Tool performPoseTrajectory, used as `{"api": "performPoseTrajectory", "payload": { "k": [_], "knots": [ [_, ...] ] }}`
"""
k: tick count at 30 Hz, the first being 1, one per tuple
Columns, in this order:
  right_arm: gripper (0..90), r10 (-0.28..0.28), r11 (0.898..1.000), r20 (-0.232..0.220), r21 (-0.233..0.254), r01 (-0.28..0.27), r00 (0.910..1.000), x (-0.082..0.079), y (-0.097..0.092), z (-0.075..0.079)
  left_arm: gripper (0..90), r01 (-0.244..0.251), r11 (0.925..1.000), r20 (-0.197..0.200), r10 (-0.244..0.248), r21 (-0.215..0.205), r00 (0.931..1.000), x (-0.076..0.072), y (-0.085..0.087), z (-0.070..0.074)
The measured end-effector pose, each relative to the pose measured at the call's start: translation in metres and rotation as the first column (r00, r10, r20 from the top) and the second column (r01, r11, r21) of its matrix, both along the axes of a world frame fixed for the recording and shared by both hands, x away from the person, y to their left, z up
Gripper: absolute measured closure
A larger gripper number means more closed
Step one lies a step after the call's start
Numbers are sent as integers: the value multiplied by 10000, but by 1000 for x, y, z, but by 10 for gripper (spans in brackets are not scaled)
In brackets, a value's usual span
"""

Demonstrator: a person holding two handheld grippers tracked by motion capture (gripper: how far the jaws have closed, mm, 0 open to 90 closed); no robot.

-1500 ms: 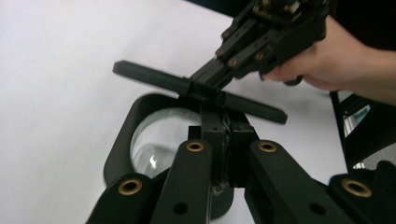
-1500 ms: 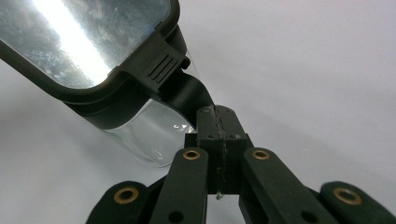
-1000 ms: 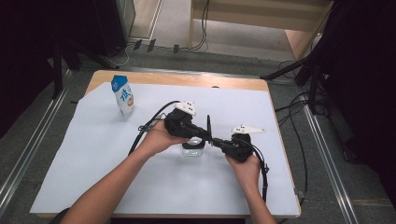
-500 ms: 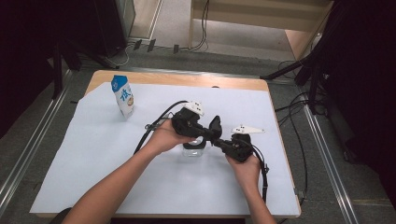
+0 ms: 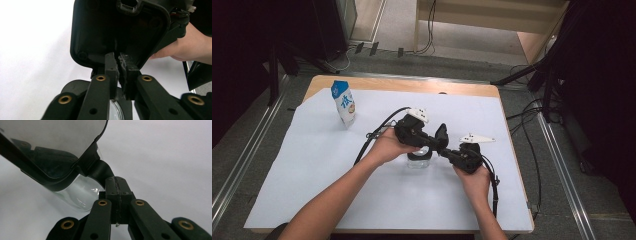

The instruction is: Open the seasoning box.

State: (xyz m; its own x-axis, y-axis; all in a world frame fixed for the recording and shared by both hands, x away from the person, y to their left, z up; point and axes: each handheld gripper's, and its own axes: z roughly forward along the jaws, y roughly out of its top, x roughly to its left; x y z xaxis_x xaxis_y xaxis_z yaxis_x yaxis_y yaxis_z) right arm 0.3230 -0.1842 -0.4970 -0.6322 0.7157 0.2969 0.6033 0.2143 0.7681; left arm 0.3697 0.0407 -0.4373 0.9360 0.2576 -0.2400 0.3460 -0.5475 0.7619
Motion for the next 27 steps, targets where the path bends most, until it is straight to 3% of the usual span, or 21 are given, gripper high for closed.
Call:
{"api": "performPoseTrajectory", "payload": {
  "k": [8,14,16,20,23,27],
  "knots": [
    [853,-144,9999,154,-86,146,9998,-1,-5,3,762,-67,10000,161,66,61,9998,-4,10,7],
    [793,-253,9995,274,-194,258,9993,-2,-12,4,672,-497,9987,28,497,55,9988,-8,23,9],
    [759,-273,9993,375,-258,283,9989,-2,-14,4,630,-819,9963,84,817,267,9966,-11,30,10],
    [733,-233,9992,351,-320,244,9991,-2,-16,3,575,-1178,9930,26,1178,-32,9930,-18,44,11],
    [724,-238,9993,509,-267,251,9984,-2,-17,5,541,-1314,9913,11,1314,49,9913,-20,52,11],
    [696,-214,9997,677,-117,223,9975,1,-18,5,529,-1436,9895,-106,1435,-175,9896,-23,67,9]
  ]
}}
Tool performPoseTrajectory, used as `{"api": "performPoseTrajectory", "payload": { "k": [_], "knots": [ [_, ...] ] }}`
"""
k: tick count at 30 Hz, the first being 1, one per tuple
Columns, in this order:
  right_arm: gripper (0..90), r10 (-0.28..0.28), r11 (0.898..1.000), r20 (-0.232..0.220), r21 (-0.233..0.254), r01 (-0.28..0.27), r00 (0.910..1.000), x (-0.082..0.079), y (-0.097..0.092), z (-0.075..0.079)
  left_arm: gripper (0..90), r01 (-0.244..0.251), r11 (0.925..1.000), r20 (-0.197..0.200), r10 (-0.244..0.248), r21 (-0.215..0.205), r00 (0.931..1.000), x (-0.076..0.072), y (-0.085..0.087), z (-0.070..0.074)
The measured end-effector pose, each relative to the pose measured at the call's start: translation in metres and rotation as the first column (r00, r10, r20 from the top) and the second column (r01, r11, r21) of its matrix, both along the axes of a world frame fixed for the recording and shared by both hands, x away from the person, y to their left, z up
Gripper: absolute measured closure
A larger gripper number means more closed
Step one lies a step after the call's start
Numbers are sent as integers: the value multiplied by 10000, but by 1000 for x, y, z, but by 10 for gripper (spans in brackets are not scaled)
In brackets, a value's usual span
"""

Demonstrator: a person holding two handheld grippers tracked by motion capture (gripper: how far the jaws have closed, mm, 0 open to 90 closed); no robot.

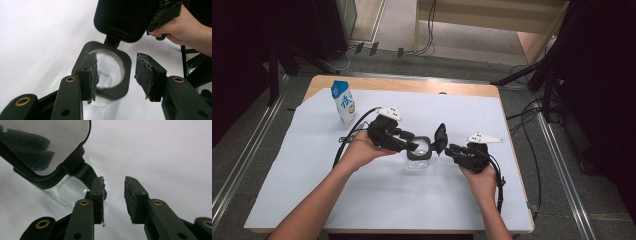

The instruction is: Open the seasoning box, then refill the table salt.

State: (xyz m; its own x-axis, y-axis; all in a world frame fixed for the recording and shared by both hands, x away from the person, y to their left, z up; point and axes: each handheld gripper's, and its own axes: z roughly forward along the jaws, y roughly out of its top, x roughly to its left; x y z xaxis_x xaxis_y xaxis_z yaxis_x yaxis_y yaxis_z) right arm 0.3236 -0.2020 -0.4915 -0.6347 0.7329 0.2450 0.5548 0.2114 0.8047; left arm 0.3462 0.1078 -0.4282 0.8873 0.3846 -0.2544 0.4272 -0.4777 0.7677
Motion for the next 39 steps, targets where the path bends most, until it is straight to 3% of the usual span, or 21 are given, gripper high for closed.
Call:
{"api": "performPoseTrajectory", "payload": {
  "k": [8,11,13,15,19,29,34,36,39],
  "knots": [
    [655,155,9999,243,59,-156,9996,3,-1,-2,564,-373,9989,158,378,-285,9992,-7,23,-4],
    [654,150,9998,246,123,-153,9996,4,-1,-2,561,-552,9976,27,554,-409,9985,-9,29,-6],
    [654,133,9997,255,183,-138,9996,5,-2,-1,548,-630,9978,100,633,-226,9979,-11,35,-8],
    [654,171,9998,-7,107,-171,9999,8,-2,0,500,-747,9971,-41,747,-127,9972,-11,40,-9],
    [654,255,9996,5,156,-255,9997,11,-3,2,445,-969,9948,-107,966,-298,9953,-11,51,-10],
    [637,315,9995,0,62,-315,9995,13,-3,2,453,-1862,9806,-330,1845,-609,9823,-6,78,-12],
    [629,391,9992,33,18,-391,9992,14,-1,1,452,-2103,9763,-201,2095,-515,9776,-5,89,-11],
    [628,425,9991,-6,11,-425,9991,14,0,1,451,-2291,9731,-283,2284,-258,9732,-3,97,-12],
    [619,491,9988,4,-62,-491,9988,14,0,0,448,-2512,9677,-330,2504,-212,9676,-1,107,-12]
  ]
}}
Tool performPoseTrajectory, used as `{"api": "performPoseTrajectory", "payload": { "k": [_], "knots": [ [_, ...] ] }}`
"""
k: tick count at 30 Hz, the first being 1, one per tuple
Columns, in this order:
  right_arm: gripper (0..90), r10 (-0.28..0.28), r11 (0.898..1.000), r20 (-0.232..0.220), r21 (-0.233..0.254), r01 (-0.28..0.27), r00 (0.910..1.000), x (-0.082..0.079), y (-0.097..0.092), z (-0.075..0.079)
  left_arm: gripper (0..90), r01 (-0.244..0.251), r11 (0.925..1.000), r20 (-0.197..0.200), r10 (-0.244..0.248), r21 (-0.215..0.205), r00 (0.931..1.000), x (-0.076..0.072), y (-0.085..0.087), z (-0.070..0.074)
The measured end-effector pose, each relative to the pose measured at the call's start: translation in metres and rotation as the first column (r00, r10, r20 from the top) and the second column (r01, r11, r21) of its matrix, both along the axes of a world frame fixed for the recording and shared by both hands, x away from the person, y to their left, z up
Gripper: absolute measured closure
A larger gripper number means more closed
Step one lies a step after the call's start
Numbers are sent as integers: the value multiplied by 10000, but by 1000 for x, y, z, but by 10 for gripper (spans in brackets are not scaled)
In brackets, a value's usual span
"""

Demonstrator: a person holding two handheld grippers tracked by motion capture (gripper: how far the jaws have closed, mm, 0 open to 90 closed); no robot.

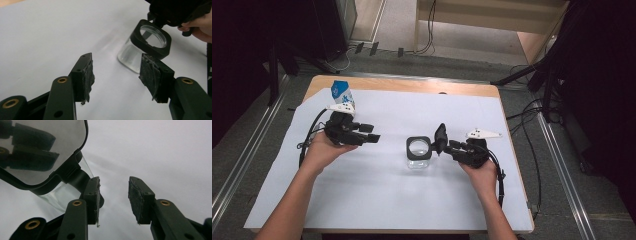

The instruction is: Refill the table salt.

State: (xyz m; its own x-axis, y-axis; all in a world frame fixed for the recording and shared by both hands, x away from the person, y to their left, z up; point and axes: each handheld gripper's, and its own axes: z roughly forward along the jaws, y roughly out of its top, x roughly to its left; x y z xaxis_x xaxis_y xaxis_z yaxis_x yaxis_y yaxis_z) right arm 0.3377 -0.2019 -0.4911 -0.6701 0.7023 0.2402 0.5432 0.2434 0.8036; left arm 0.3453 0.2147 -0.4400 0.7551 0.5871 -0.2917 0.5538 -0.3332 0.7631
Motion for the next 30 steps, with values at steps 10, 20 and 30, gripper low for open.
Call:
{"api": "performPoseTrajectory", "payload": {
  "k": [10,20,30],
  "knots": [
    [606,69,9998,-23,-196,-69,10000,-2,1,-1,450,-675,9977,178,674,27,9976,4,31,5],
    [599,68,9994,-75,-342,-70,9999,-3,2,-2,467,-1449,9890,307,1440,310,9891,9,57,5],
    [598,-67,9989,-97,-461,62,9999,-7,-1,-3,478,-2246,9732,560,2219,491,9735,15,80,11]
  ]
}}
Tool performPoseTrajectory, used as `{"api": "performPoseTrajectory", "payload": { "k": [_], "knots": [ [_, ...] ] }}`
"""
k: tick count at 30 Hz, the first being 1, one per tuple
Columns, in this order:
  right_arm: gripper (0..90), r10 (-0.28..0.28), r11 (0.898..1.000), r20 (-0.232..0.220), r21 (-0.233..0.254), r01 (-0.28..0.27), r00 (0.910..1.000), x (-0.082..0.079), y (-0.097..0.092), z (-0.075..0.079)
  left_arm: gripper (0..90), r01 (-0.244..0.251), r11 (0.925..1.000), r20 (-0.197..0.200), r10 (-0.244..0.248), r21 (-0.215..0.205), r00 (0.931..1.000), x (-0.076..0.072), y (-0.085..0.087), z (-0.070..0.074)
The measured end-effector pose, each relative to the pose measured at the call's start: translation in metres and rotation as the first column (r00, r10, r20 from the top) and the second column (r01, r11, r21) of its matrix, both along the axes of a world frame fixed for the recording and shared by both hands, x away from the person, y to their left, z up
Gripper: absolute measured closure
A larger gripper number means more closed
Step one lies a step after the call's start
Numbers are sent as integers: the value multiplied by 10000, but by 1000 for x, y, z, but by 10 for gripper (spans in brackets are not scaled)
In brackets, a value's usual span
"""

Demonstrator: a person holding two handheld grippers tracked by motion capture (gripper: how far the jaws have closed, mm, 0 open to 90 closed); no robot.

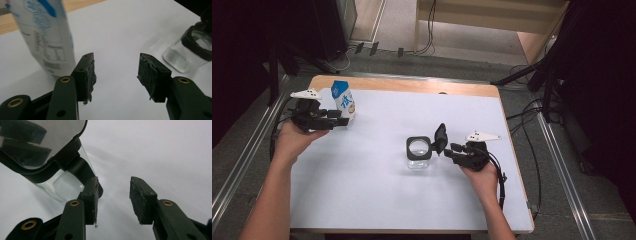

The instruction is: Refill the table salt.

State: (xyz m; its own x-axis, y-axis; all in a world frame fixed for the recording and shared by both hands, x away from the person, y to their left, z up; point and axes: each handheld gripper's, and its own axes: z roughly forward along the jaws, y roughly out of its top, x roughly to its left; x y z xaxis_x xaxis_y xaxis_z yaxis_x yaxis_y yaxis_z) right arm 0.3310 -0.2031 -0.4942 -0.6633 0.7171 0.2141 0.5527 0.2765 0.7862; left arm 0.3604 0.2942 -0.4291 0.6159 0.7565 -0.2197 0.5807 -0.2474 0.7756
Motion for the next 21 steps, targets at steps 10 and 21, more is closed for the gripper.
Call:
{"api": "performPoseTrajectory", "payload": {
  "k": [10,21],
  "knots": [
    [598,-199,9998,34,-37,199,9998,-4,-6,-2,473,-1133,9936,175,1133,-26,9934,10,14,6],
    [582,-511,9986,-7,-118,511,9987,-12,-14,-5,477,-1533,9882,486,1533,-27,9870,32,6,6]
  ]
}}
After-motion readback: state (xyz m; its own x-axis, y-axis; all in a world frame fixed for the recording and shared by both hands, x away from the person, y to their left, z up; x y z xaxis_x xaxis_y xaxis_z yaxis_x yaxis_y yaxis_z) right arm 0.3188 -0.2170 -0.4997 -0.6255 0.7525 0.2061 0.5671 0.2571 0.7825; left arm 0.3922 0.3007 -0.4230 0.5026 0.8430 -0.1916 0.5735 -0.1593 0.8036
